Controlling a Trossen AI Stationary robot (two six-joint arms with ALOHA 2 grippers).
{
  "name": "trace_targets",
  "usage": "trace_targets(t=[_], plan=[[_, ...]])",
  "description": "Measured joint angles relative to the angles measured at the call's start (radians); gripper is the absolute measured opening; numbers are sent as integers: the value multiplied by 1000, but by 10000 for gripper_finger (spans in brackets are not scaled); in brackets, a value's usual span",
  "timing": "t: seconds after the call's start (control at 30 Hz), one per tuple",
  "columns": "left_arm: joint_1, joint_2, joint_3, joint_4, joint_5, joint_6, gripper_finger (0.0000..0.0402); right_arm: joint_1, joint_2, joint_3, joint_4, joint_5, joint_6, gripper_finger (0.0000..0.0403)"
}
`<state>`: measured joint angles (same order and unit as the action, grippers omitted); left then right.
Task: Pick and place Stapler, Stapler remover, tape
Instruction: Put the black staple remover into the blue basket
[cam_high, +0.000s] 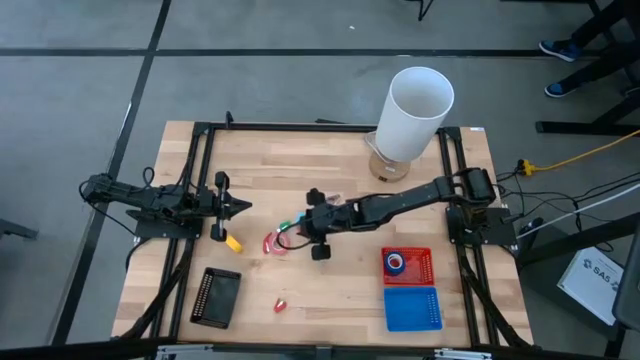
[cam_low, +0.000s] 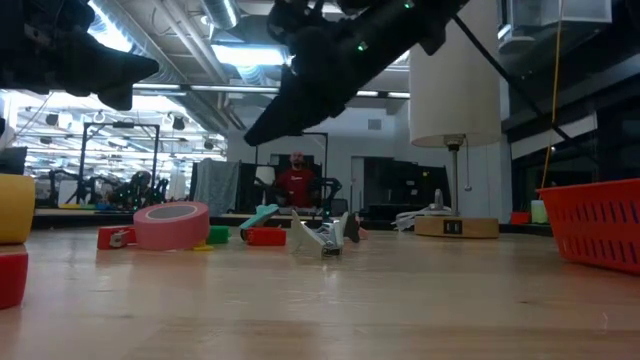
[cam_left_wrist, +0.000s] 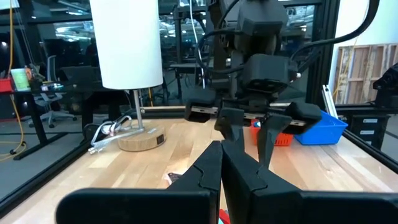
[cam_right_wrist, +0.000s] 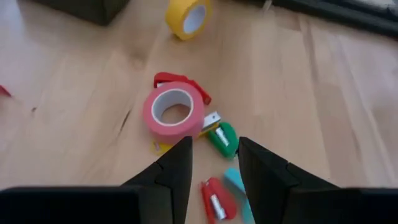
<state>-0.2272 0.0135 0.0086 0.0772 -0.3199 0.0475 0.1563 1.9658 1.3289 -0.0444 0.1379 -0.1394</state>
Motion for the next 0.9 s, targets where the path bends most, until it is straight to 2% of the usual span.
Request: trace_targets(t=[0.3,0.63,0.9], plan=[[0,0,0,0,0,0,4,-76,9,3,-5,-38,-104,131],[0,0,0,0,0,0,4,-136,49,3,-38,-181,-239,131],[0,0,0,0,0,0,4,-153,49,3,-75,-186,-367,131]])
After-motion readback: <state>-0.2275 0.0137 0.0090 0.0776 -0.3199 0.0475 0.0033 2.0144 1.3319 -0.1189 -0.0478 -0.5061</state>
